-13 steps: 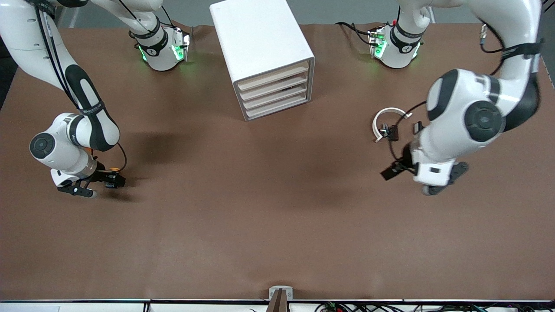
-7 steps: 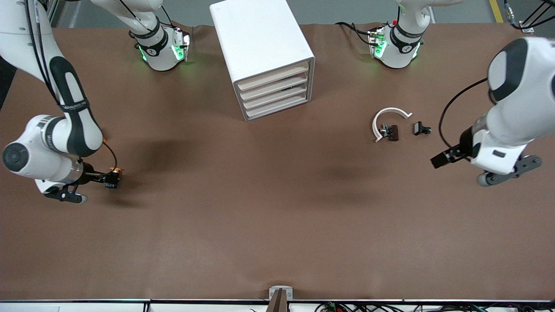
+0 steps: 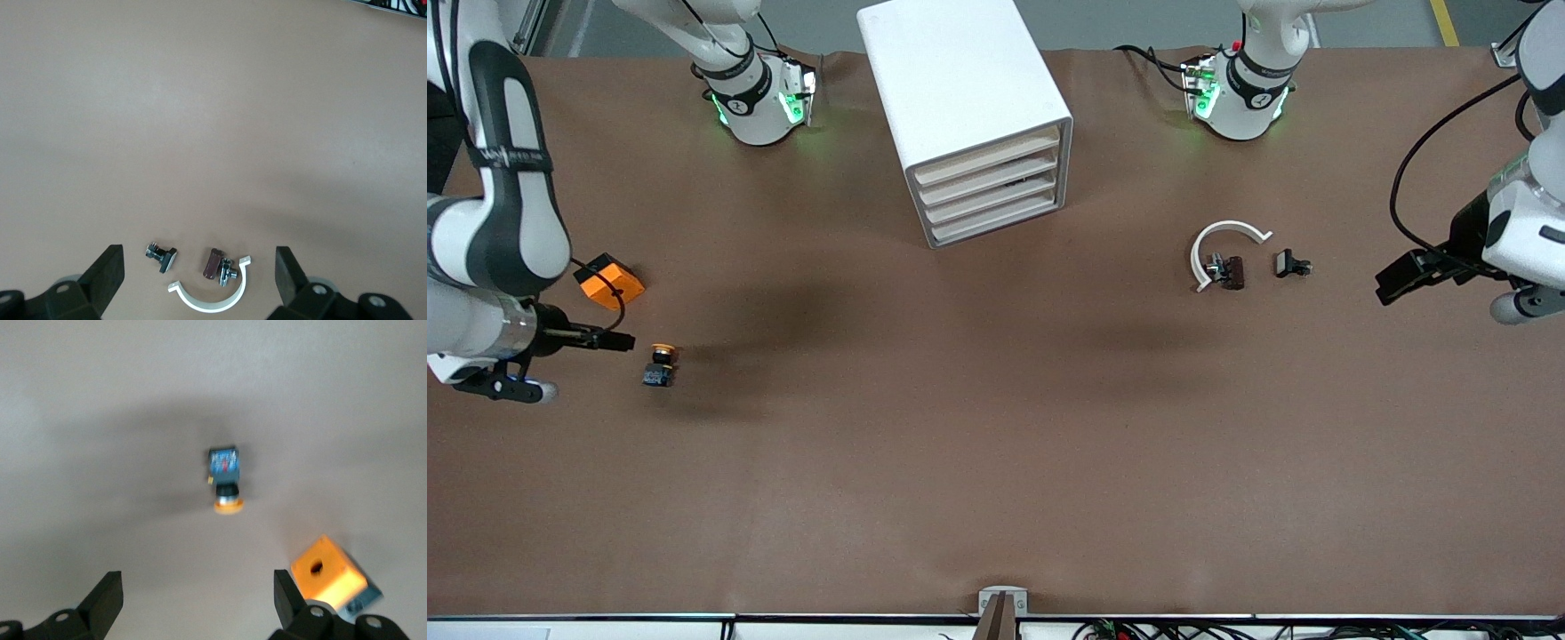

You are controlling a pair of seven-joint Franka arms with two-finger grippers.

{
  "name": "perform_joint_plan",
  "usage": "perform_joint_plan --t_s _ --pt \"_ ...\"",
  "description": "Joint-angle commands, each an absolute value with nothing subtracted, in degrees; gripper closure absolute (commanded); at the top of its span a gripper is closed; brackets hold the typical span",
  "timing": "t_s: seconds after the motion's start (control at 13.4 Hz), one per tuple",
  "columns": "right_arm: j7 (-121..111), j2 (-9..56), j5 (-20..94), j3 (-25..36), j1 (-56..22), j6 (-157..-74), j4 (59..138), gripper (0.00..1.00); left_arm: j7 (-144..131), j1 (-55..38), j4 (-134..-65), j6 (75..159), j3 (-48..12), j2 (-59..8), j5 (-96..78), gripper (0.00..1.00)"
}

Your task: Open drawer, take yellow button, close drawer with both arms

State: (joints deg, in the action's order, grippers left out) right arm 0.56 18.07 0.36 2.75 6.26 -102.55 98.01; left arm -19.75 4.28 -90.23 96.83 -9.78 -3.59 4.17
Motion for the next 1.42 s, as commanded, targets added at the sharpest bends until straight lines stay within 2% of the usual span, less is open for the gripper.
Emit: perform_joint_plan --t_s 0.0,0.37,0.67,1.12,1.34 --pt "1.49 13.99 -0.18 2.64 4.40 -93.46 93.71 0.00 -16.88 4.57 -94.73 96.33 -10.11 2.09 4.40 0.00" --pt "1.23 11.35 -0.35 2.55 1.14 -84.82 86.84 0.00 -14.33 4.83 -97.29 93.09 -9.93 7.29 3.87 0.00" --pt "0.97 8.01 -0.44 2.55 0.44 -83.15 87.10 0.00 -12.48 4.92 -99.58 92.29 -9.84 10.10 3.16 0.00" --pt "1.41 7.91 -0.53 2.81 0.53 -82.09 86.66 0.00 -12.30 5.01 -100.28 91.85 -9.40 10.46 3.25 0.00" --pt "1.58 8.44 -0.53 3.08 1.05 -81.91 82.80 0.00 -11.87 5.01 -100.46 90.62 -9.67 10.98 2.20 0.00"
